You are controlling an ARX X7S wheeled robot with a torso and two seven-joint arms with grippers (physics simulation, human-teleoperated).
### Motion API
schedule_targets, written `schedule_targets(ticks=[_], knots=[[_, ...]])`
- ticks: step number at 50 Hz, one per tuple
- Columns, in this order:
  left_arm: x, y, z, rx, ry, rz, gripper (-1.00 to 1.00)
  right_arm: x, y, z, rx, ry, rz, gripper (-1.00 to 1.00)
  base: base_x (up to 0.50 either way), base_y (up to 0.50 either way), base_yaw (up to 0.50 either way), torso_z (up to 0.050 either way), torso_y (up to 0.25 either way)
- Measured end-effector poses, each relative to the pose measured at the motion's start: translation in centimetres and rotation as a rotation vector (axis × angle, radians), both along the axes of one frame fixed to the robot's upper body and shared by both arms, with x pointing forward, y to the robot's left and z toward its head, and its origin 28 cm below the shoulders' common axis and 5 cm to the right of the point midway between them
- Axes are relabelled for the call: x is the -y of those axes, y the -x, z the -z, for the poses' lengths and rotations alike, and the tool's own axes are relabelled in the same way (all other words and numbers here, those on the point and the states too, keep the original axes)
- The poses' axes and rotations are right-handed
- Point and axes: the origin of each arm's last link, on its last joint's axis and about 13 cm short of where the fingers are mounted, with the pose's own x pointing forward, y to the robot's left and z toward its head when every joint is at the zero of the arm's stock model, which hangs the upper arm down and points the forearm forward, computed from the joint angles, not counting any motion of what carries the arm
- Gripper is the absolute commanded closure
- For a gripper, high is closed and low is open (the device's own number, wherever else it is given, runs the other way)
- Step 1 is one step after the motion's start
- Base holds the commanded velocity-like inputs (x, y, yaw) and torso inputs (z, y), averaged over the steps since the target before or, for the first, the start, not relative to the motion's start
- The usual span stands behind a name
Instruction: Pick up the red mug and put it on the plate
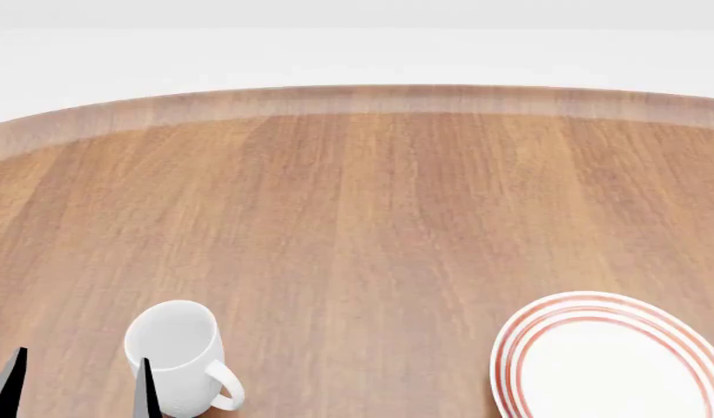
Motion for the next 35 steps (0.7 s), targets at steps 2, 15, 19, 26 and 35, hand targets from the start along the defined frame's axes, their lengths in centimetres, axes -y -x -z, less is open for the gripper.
schedule_targets(ticks=[2,15,19,26,35], knots=[[0.0,0.0,0.0,0.0,0.0,0.0,-1.0,-0.1,0.1,0.0,-0.002,-0.001,-0.001,-1.0,0.0,0.0,0.0,0.0,0.0],[0.0,0.0,0.0,0.0,0.0,0.0,-1.0,-0.5,1.0,-0.5,-0.012,-0.007,-0.004,-1.0,0.0,0.0,0.0,0.0,0.0],[0.0,0.0,0.0,0.0,0.0,0.0,-1.0,-0.6,1.2,-0.7,-0.014,-0.008,-0.003,-1.0,0.0,0.0,0.0,0.0,0.0],[0.0,0.0,0.0,0.0,0.0,0.0,-1.0,-0.6,1.3,-0.8,-0.019,-0.009,0.0,-1.0,0.0,0.0,0.0,0.0,0.0],[0.0,0.0,0.0,-0.001,-0.001,0.0,-1.0,-0.4,1.1,-0.3,-0.027,-0.007,0.008,-1.0,0.0,0.0,0.0,0.0,0.0]])
